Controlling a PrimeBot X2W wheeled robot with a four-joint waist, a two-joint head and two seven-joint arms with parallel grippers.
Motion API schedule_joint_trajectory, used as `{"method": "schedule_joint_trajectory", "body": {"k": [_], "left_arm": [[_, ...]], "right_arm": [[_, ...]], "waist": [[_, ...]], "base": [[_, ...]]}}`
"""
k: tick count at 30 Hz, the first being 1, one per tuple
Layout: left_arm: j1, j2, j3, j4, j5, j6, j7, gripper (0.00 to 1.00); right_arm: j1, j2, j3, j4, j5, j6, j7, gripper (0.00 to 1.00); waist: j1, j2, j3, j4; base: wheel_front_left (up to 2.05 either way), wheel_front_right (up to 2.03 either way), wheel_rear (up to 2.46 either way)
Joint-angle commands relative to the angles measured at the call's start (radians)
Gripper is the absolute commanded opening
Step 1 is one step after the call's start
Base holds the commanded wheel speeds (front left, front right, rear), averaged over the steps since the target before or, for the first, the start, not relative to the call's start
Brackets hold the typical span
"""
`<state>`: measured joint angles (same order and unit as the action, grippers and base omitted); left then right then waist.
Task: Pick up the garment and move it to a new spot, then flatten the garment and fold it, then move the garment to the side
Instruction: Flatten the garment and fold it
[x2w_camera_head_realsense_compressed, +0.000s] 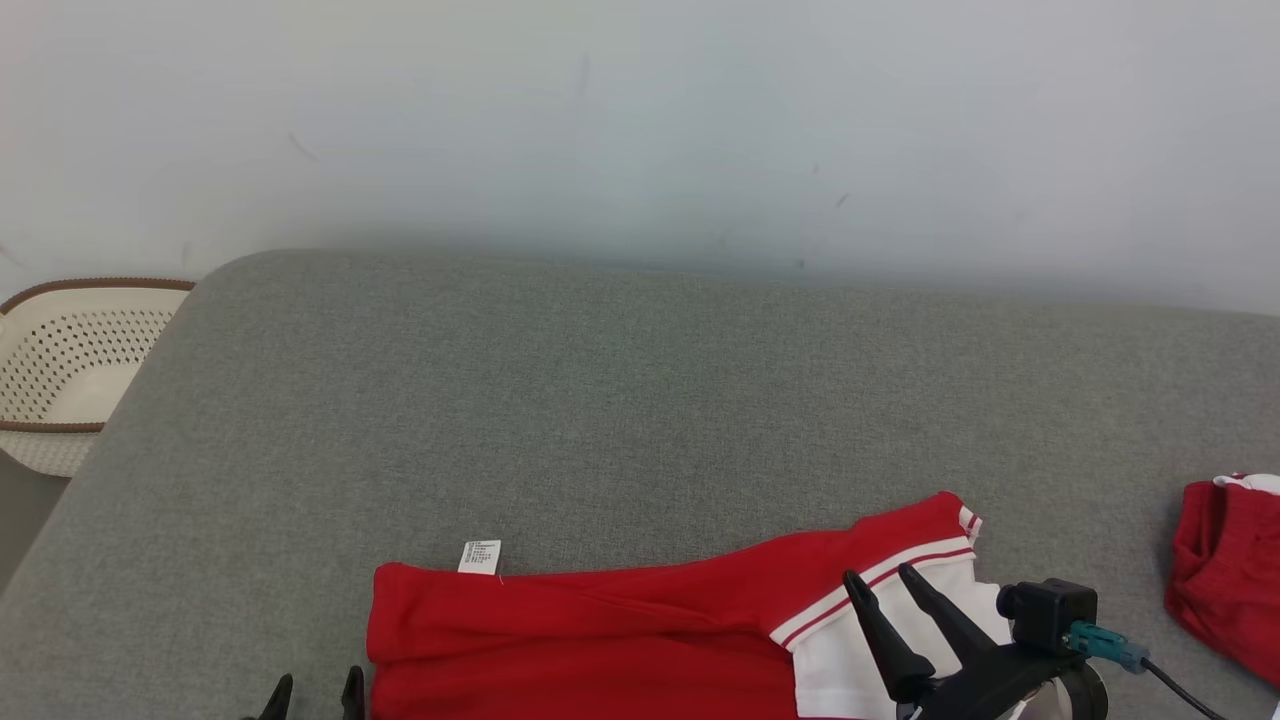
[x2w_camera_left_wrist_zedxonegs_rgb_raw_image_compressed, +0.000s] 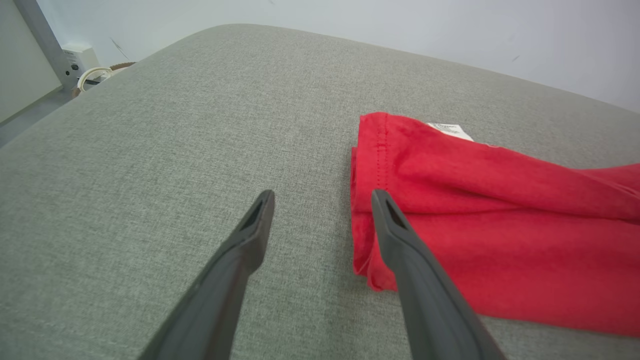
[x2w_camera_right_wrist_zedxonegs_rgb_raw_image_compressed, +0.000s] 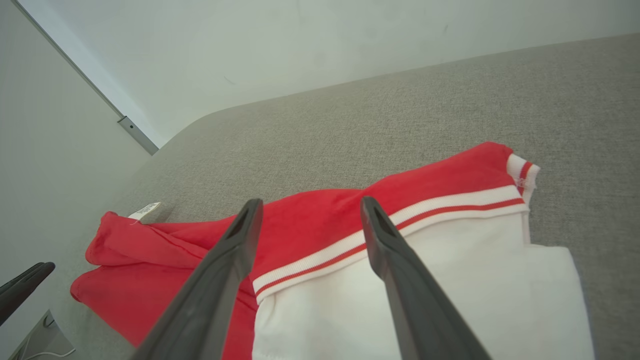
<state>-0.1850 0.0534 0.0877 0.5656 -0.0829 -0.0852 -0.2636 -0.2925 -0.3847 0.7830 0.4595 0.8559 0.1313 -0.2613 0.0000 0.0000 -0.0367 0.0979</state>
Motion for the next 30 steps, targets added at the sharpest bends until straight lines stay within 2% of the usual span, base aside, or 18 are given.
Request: {"method": "schedule_joint_trajectory", "body": {"k": [1, 17, 30], "left_arm": [[0.016, -0.001, 0.001, 0.002, 0.000, 0.001, -0.001, 1.00], [0.013, -0.003, -0.007, 0.010, 0.002, -0.010, -0.001, 1.00], [0.016, -0.003, -0.022, 0.005, -0.024, -0.001, -0.001, 1.00]], "right_arm": [[0.009, 0.005, 0.004, 0.000, -0.004, -0.001, -0.005, 1.00], [0.014, 0.008, 0.016, 0.000, 0.007, -0.001, -0.005, 1.00], [0.015, 0.006, 0.010, 0.003, 0.014, -0.001, -0.005, 1.00]], "waist": [[0.0000, 0.0000, -0.001, 0.001], [0.0000, 0.0000, -0.007, -0.007], [0.0000, 0.0000, -0.008, -0.018]], "base": [[0.00, 0.00, 0.00], [0.00, 0.00, 0.00], [0.00, 0.00, 0.00]]}}
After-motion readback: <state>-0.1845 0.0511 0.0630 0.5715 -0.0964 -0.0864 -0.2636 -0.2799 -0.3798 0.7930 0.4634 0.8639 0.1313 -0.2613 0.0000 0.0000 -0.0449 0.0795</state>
